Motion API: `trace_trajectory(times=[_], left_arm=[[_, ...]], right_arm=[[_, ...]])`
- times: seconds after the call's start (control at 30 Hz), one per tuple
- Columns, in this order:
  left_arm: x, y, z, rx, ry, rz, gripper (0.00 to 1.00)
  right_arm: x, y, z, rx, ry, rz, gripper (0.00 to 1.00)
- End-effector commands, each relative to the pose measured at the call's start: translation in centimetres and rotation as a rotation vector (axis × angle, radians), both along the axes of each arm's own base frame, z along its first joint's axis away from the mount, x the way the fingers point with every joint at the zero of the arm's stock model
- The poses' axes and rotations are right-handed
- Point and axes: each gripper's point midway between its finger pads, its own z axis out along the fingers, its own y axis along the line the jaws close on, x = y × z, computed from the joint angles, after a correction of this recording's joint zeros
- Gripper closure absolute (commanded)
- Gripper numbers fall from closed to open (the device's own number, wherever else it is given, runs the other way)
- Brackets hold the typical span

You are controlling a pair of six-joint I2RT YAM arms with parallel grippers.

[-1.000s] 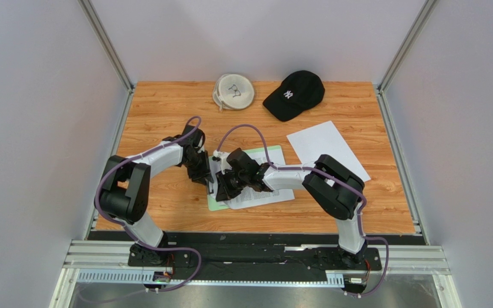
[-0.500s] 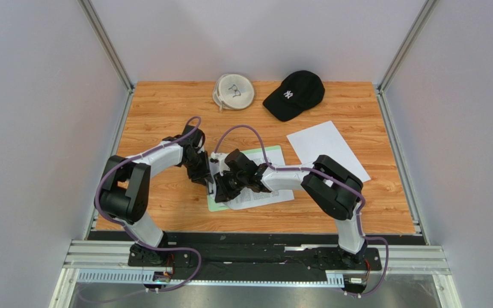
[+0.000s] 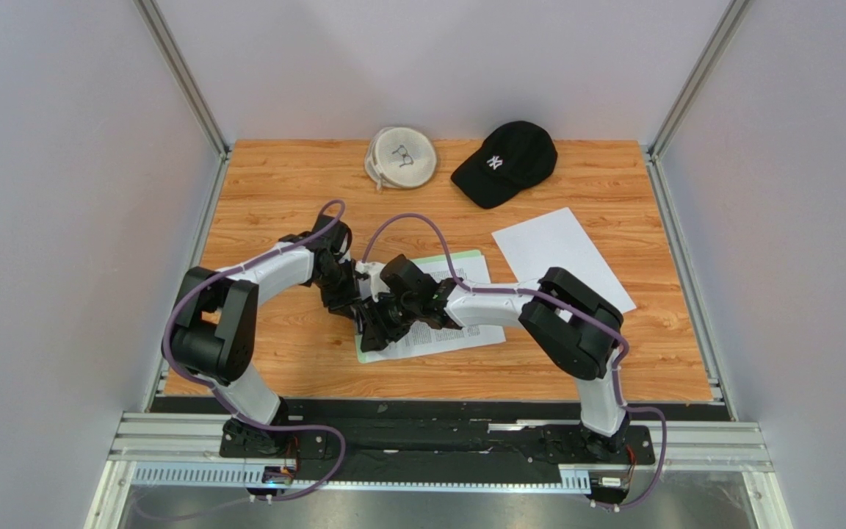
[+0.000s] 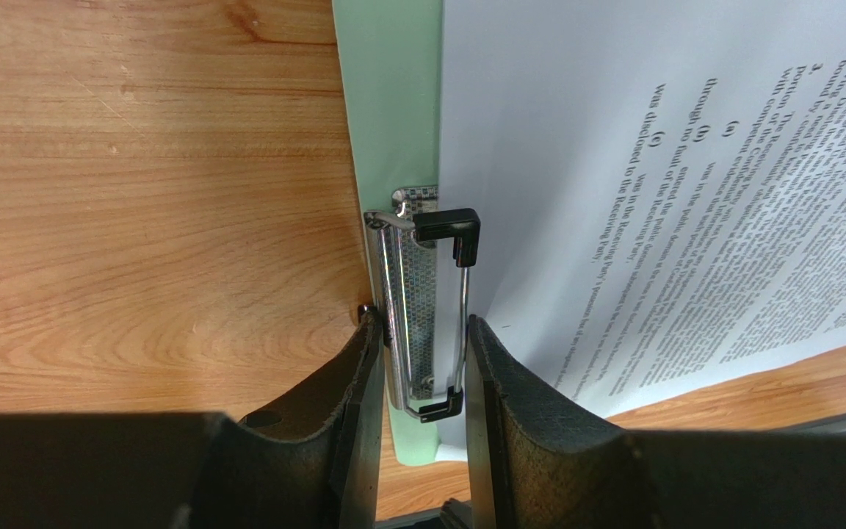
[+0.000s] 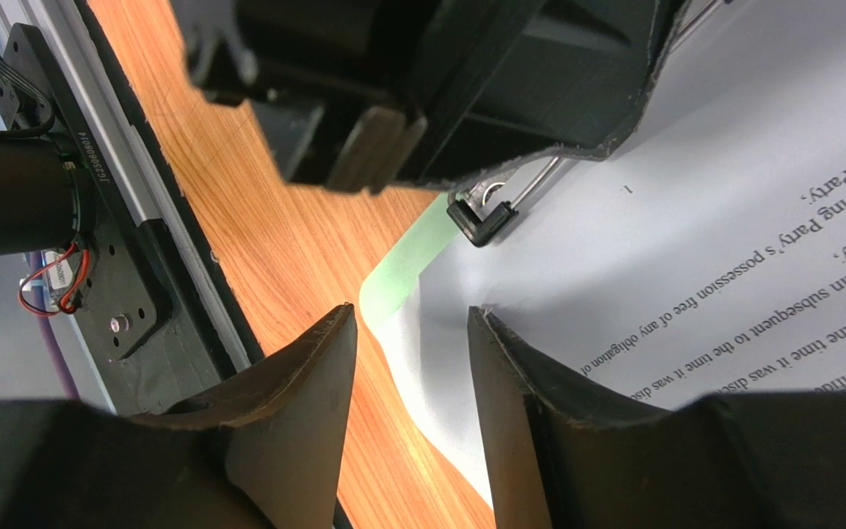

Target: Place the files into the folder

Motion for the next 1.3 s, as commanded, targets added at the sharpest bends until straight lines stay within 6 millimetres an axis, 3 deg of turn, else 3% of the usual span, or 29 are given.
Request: trace_trajectory(times=[0.0,0.23,0.33,0.43,0.5,0.53,0.67,0.77,0.87,1.03,1.27], left_arm=[[0.3,-0.3,0.4,-0.008,-0.007,-0.006,1.0],[0.4,-0.3,0.4,-0.008,-0.009,-0.008,1.0],[0.4,-0.3,0.5,-0.01,-0.011,-0.009,1.0],[0.3,-0.2,0.6,-0.008,-0.014,-0.008,1.0],[0.3,-0.3,0.5,-0.009,-0.012,-0.008,1.0],[0.3,-0.3,0.6,-0.012,-0.012,-0.009,1.0],[0.3,-0.3,0.6,-0.011,-0.011,-0.011,1.0],[0.4,-0.3,0.6,-0.014,-0.015,-0.011,1.0],[0.4,-0.3,0.7,-0.013,-0.017,-0.011,1.0],[0.4,-0.3,0.7,-0.014,-0.018,-0.009,1.0],[0.4,-0.3,0.8,-0.011,-0.019,-0.01,1.0]], right_arm=[[0.9,0.2,4.2,0.044,-0.054,-0.025,0.47],[0.7,-0.5,8.4,0.146,-0.031,-0.02,0.38],[1.6,-1.5,9.1,0.157,-0.027,-0.057,0.37],[4.4,-4.3,9.4,0.138,-0.01,-0.194,0.37],[7.6,-7.6,8.8,0.085,-0.028,-0.343,0.36],[8.1,-9.2,9.0,0.058,-0.027,-0.39,0.36],[12.7,-17.8,7.3,-0.073,-0.011,-0.667,0.3],[14.1,-22.6,5.5,-0.129,0.021,-0.783,0.28],[14.6,-25.1,4.1,-0.192,0.011,-0.815,0.25],[14.9,-26.5,2.4,-0.282,-0.003,-0.821,0.2],[14.8,-25.7,1.4,-0.294,0.015,-0.775,0.19]])
